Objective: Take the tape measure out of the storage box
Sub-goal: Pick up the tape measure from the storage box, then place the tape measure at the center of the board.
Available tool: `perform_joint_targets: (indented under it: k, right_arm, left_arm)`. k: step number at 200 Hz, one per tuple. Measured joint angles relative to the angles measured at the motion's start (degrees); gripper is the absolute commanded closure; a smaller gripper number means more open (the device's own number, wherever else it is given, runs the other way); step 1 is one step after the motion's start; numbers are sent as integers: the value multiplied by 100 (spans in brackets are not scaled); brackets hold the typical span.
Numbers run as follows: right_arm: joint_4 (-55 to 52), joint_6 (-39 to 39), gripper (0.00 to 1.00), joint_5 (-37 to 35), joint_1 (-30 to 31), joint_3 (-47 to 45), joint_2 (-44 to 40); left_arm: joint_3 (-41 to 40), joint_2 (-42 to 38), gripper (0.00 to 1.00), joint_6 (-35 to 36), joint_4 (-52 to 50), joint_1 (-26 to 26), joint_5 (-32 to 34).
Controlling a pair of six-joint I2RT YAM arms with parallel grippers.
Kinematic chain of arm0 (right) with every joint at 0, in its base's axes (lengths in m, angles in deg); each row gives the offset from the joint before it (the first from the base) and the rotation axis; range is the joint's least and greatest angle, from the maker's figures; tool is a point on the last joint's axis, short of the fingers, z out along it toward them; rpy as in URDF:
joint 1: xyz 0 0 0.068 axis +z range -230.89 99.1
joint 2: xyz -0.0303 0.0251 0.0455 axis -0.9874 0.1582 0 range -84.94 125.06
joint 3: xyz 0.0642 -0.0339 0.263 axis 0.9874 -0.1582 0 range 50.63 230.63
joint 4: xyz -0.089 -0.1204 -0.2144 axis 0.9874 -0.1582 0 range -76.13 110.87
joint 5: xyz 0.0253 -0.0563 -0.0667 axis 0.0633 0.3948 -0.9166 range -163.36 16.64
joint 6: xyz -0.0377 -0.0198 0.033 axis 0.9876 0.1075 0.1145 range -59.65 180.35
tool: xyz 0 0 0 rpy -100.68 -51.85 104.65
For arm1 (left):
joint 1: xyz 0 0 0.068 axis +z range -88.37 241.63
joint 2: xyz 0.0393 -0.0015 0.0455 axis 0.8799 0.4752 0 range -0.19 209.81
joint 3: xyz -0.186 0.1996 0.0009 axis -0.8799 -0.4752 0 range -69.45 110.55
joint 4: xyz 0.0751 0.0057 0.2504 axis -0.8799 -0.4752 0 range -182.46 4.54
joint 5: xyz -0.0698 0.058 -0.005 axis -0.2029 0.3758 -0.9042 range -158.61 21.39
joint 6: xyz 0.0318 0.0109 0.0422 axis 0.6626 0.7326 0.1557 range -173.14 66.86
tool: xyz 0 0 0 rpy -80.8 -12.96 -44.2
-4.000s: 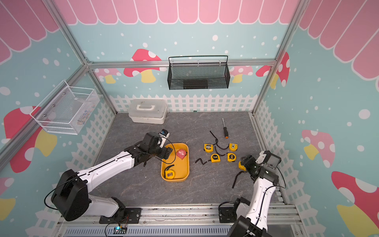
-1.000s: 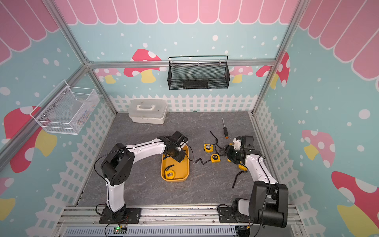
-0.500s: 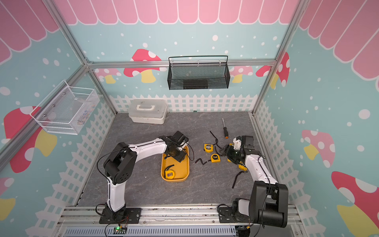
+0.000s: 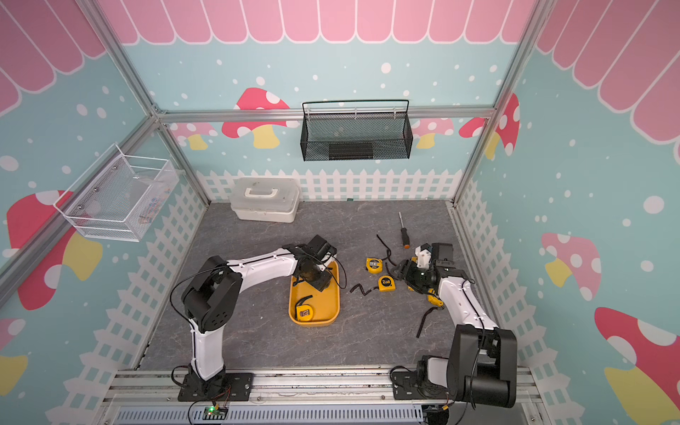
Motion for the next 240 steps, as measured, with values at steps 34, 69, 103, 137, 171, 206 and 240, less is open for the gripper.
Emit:
perform_joint_targets:
  k: [34, 69, 103, 137, 171, 206, 240]
  right_arm:
    - [-2, 26, 32, 103, 227, 87, 70]
    - [11, 24, 32, 199, 595, 328, 144]
    - [173, -52, 33, 348, 1099, 533, 323]
    - [481, -315, 34, 472, 1661, 741, 592]
    - [807, -542, 34, 601, 2223, 1043, 922]
    - [1182, -802, 35, 706, 2649, 1224, 1252]
    - [1635, -1121, 36, 835, 2949, 1296, 1611]
  left_arm:
    - [-249, -538, 42, 4, 61, 31, -15]
    - [-428, -1060, 41, 39, 225, 55, -68]
    - [-723, -1458, 41, 109, 468, 76, -125]
    - [-1429, -2026, 41, 201, 984, 101, -238]
    - [-1952, -2481, 41, 264, 1480, 118, -350]
    - [-2166, -2728, 41, 369, 1834, 118, -450]
    - [-2358, -2955, 41, 468, 2116, 120, -560]
